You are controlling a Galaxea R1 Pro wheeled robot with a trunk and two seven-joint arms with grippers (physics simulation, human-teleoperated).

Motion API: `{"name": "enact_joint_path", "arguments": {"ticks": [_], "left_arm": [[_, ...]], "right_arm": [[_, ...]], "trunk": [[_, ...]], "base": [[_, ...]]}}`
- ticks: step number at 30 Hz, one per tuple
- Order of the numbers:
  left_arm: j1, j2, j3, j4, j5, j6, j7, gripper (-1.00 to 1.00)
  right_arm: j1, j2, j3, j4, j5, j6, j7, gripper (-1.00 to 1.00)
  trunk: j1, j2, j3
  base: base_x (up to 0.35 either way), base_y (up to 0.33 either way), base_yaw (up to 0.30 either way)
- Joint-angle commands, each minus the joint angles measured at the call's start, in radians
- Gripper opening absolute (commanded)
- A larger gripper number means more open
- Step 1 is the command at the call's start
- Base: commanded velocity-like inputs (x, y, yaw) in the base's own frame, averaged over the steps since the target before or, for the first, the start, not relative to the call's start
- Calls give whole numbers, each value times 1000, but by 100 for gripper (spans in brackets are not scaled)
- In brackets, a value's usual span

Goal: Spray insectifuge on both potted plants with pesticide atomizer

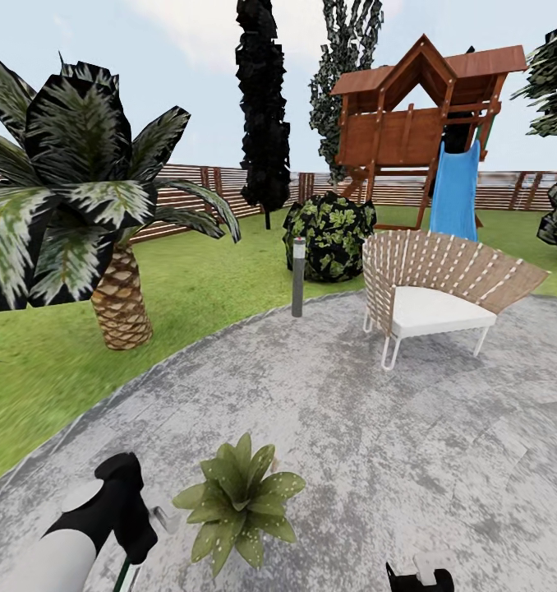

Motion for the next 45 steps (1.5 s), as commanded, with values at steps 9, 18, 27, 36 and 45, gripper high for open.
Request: {"name": "enact_joint_path", "arguments": {"ticks": [9,18,27,36,45], "left_arm": [[3,0,1,5,-3,12,67,-100],[5,17,2,10,-13,14,134,-100],[6,14,0,10,-3,15,144,-100],[6,15,0,12,-1,13,145,-100],[37,16,14,8,-1,14,176,-100]], "right_arm": [[-1,-1,5,1,1,-3,-1,100],[-1,0,5,1,1,-3,-1,100],[-1,-1,5,4,1,-3,0,100],[-1,0,5,1,1,-3,-1,100],[-1,1,5,2,1,-3,0,100]], "trunk": [[0,0,-1],[0,0,-1],[0,0,-1],[0,0,-1],[0,0,1]], "base": [[0,0,-38],[0,0,-125],[0,141,-1],[-52,192,-1],[-26,293,-181]]}}
